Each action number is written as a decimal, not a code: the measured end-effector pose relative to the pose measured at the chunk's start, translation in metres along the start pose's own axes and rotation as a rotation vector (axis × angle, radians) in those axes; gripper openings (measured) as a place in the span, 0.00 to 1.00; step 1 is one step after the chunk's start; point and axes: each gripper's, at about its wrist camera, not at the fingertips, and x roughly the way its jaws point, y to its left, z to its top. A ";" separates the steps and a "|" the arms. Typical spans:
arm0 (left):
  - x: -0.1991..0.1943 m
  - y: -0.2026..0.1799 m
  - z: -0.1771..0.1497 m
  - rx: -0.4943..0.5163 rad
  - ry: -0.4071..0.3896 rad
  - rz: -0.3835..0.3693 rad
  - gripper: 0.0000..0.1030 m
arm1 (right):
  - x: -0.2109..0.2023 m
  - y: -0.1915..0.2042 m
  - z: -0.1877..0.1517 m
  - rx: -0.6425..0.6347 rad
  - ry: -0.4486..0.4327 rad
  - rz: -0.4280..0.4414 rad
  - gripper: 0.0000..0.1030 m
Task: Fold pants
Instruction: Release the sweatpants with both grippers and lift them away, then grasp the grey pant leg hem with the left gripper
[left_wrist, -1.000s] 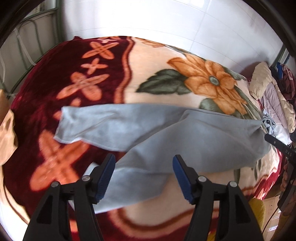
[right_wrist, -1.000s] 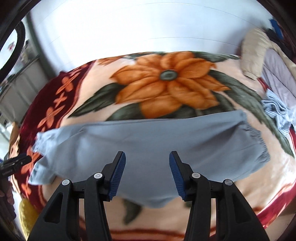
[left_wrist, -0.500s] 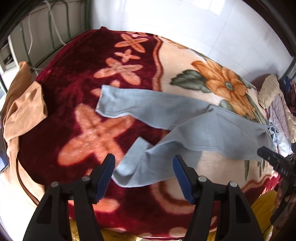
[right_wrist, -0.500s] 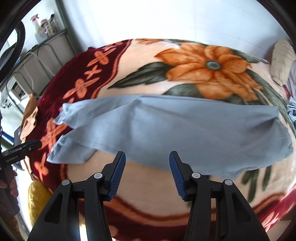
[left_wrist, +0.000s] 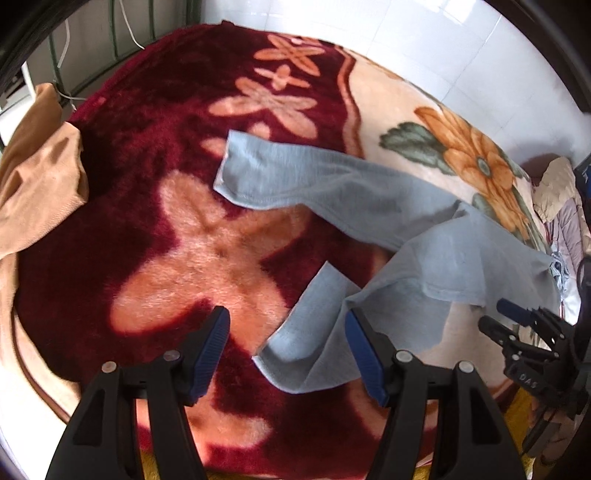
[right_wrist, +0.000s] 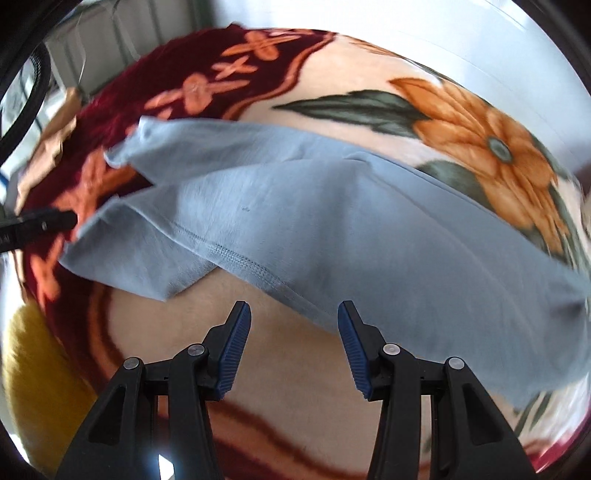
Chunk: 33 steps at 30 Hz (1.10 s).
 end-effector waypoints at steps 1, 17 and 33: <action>0.004 0.000 0.000 0.003 0.007 -0.002 0.66 | 0.006 0.003 0.000 -0.019 0.008 -0.013 0.48; 0.022 -0.004 0.006 0.005 0.022 -0.051 0.66 | -0.015 -0.006 -0.007 -0.104 -0.076 -0.066 0.03; 0.003 -0.014 -0.002 -0.013 0.023 -0.163 0.66 | -0.009 -0.012 -0.065 -0.158 0.055 -0.102 0.03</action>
